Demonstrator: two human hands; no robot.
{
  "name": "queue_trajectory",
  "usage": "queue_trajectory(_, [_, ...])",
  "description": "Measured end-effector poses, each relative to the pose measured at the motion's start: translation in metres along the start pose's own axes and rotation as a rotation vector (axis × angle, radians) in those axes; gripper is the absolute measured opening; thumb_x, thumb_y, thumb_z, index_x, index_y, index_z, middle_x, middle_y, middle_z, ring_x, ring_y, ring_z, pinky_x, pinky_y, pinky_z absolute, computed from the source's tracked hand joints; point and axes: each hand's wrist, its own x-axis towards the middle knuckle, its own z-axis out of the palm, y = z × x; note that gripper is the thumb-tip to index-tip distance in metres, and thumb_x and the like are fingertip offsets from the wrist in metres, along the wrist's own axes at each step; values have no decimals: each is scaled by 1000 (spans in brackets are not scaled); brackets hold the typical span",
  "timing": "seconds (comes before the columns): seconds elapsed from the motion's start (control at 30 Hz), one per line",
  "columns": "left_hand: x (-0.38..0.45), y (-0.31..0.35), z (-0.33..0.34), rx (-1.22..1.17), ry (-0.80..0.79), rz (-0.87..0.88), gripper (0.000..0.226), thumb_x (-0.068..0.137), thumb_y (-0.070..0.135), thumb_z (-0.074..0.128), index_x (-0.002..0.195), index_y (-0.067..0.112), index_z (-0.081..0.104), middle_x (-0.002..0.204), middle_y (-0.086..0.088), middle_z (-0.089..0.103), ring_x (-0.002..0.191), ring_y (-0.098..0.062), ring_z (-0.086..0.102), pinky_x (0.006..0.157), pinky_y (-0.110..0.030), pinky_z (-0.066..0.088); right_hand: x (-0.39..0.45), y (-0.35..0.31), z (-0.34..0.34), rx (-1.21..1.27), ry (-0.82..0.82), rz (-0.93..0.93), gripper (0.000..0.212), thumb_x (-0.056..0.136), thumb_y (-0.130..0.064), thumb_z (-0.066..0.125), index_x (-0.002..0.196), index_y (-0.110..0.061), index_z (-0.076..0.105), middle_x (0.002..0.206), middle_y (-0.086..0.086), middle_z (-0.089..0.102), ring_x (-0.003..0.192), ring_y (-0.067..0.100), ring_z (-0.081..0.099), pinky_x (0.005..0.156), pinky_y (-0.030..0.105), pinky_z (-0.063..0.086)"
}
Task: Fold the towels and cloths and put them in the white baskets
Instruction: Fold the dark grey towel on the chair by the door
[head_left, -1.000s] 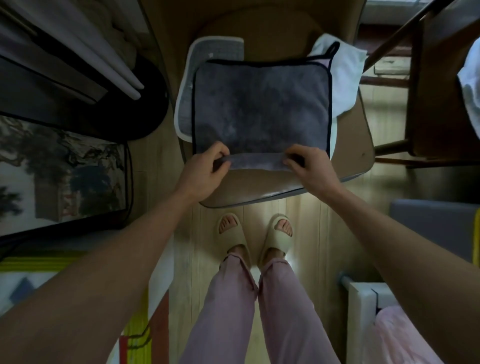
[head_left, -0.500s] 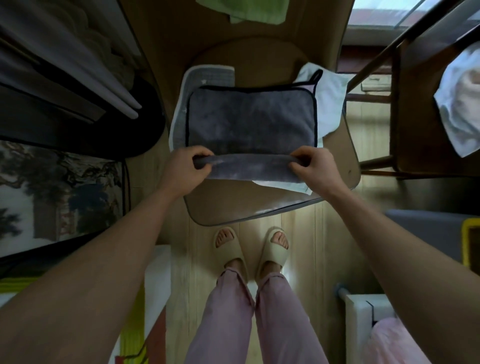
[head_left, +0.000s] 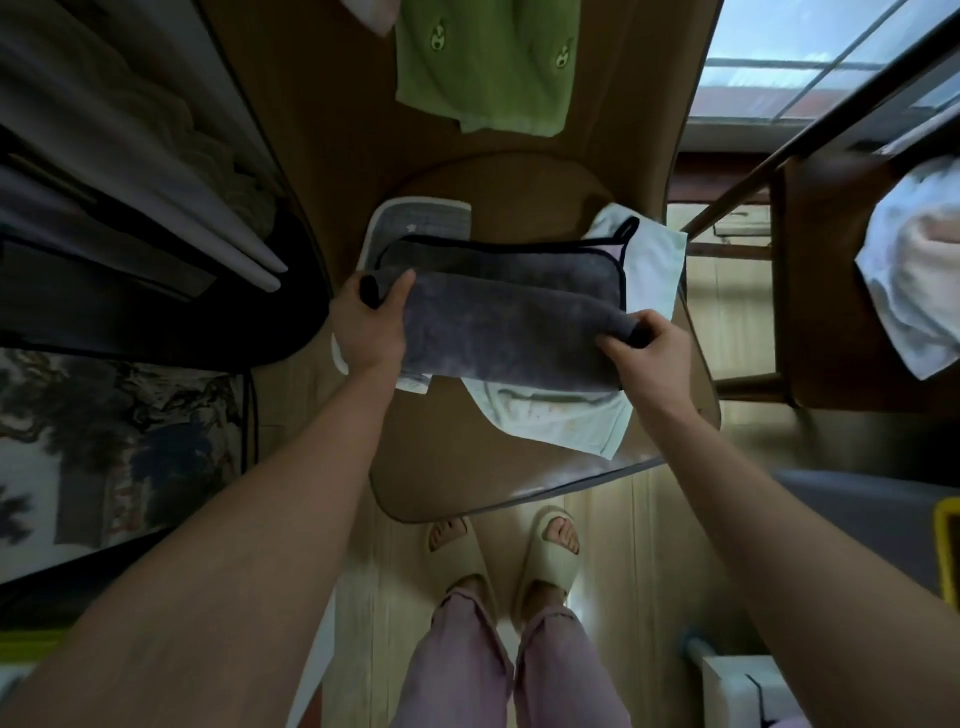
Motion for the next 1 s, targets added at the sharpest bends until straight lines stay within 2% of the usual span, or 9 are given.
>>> queue_trajectory(0.07, [5,1,6,19,33,21,36,89,36,67,113,9,63,110,0,65,99,-12,59,84,-21,43,10,-5,7,60,107,1,13,85,-17,70,84,-7,62,74,2,60,71,10,55,66,25,46])
queue_trajectory(0.17, [15,1,12,54,42,64,31,91,38,64,106,10,62,100,6,61,93,-9,57,80,-19,42,25,-16,23,68,190,-56,22,93,-23,62,88,-2,56,76,3,57,73,14,52,65,25,41])
queue_trajectory(0.27, [26,2,17,139,64,149,36,92,39,62,103,5,60,98,2,61,90,-10,56,73,-14,37,37,-23,36,6,247,-50,25,98,-28,53,87,-6,49,72,-4,52,69,13,48,63,23,32])
queue_trajectory(0.33, [34,0,22,190,76,188,41,93,42,59,106,2,58,104,-5,65,95,-18,59,74,-18,38,45,-23,40,-52,268,-35,26,100,-32,49,90,-8,50,78,-3,57,74,16,52,67,26,35])
queue_trajectory(0.57, [54,-10,39,375,88,250,48,97,46,49,110,1,53,105,-17,64,97,-34,61,69,-28,37,73,-16,46,-265,275,-84,21,102,-38,42,91,-20,46,82,-6,56,74,17,50,66,30,34])
queue_trajectory(0.67, [61,-12,43,523,72,286,49,99,48,45,118,3,52,110,-17,65,100,-35,61,71,-31,37,85,-10,47,-350,228,-110,22,101,-35,42,102,-16,52,84,1,61,75,21,53,66,35,38])
queue_trajectory(0.77, [66,-14,45,653,67,335,51,99,49,43,124,5,50,109,-17,65,98,-37,62,69,-34,38,96,-5,47,-405,171,-158,20,100,-33,44,99,-15,53,84,10,65,78,30,59,68,42,46])
queue_trajectory(0.9, [70,-14,49,688,60,336,52,99,47,43,128,5,49,108,-16,65,97,-35,62,69,-33,37,95,-6,46,-348,154,-167,22,99,-33,47,101,-12,53,85,4,62,77,21,55,67,33,39])
queue_trajectory(1.0, [74,-15,44,601,9,338,51,98,47,47,124,3,49,106,-17,65,95,-35,62,68,-33,39,84,-11,41,-192,161,-60,27,98,-37,51,105,-11,49,82,-5,57,81,19,56,67,30,40])
